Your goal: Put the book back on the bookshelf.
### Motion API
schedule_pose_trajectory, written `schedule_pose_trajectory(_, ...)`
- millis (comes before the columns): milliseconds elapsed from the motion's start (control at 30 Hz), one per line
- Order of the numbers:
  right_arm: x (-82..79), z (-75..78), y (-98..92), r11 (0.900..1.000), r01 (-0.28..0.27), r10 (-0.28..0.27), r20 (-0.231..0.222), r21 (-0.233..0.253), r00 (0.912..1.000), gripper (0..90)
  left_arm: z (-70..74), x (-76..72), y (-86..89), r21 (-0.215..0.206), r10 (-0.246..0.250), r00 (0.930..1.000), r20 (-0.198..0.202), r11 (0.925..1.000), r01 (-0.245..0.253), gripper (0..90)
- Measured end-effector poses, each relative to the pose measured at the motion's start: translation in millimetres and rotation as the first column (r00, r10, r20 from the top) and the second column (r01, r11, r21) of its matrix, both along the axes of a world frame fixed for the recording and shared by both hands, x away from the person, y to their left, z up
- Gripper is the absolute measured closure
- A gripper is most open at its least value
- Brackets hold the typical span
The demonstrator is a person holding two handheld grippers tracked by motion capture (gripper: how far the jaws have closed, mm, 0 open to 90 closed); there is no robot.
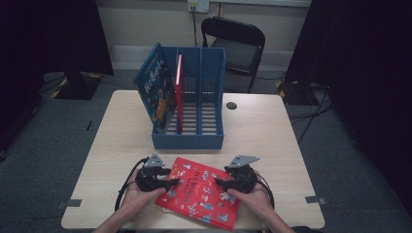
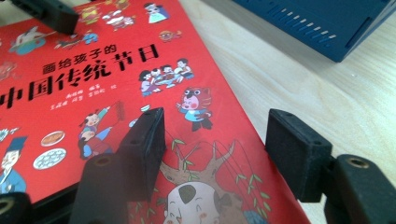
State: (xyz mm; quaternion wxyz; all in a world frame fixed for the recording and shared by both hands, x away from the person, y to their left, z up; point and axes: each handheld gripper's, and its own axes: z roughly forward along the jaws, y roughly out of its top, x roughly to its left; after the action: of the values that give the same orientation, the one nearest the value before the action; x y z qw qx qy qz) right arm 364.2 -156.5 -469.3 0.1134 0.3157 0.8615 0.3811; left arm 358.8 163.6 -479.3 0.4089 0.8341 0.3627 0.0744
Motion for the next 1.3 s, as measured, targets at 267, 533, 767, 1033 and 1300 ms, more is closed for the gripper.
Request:
schedule_pose_trajectory(267,-0.6,4.0,8.1,0.999,-0.04,0.04,-0.003,0.005,0.9992,39.1,0.7,7.5,-14.5,0.009,-0.016,0.9996,0.024,0.9998,0.016,45.4)
schedule_pose_trajectory(533,-4.0,3.0,12.4,0.998,-0.056,0.056,0.013,-0.012,0.9984,39.8,0.6,4.5,-8.4,-0.004,-0.039,0.9992,0.002,0.9992,0.039,45.3)
schedule_pose_trajectory(767,-3.9,3.0,11.0,0.999,-0.05,0.05,-0.002,0.004,0.9987,36.2,5.0,-14.1,0.8,0.029,-0.075,0.9963,-0.041,0.9966,0.076,43.5)
schedule_pose_trajectory(1033,-1.2,2.9,11.2,0.999,-0.051,0.051,-0.009,0.011,0.9986,35.2,4.3,-25.4,3.6,0.043,-0.102,0.9944,-0.028,0.9938,0.103,37.9)
schedule_pose_trajectory(1300,-1.2,2.7,11.5,0.999,-0.052,0.052,-0.005,0.01,0.9986,35.0,1.3,-36.9,16.7,0.022,-0.13,0.9892,-0.068,0.991,0.132,33.2)
